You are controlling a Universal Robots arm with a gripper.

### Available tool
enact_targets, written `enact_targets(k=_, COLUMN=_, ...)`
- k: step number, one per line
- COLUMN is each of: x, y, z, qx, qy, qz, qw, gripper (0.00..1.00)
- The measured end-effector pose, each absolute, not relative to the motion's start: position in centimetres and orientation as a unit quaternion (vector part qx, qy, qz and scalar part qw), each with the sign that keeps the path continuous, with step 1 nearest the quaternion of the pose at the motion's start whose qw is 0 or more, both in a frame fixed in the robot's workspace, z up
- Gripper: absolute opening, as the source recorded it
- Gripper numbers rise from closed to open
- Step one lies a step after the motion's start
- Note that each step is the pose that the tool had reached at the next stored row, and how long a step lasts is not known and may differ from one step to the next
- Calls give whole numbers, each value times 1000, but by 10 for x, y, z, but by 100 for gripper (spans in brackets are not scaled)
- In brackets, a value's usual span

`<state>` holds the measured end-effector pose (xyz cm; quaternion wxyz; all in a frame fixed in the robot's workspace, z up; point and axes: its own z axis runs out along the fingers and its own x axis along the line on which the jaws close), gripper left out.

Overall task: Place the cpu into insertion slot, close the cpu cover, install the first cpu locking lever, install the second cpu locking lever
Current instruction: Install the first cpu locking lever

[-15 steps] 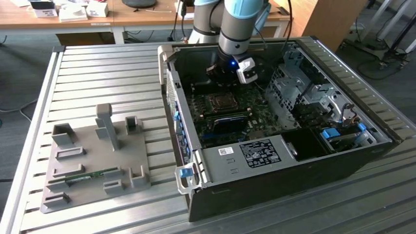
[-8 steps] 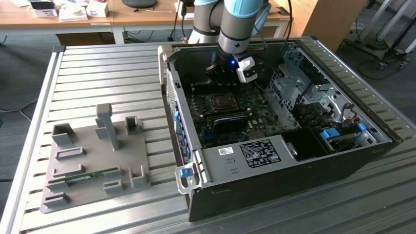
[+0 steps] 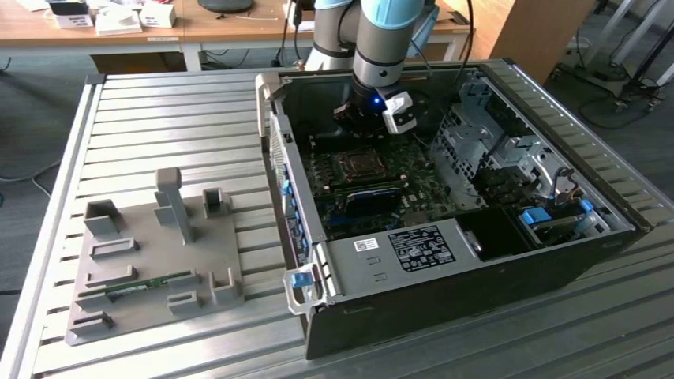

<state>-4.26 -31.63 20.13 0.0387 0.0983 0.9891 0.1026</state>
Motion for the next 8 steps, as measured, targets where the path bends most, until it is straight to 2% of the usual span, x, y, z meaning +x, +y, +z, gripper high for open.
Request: enact_targets(k=8, x=-43, y=-317, z=201, qx=98, qy=989, qz=104, qw=43, gripper=11)
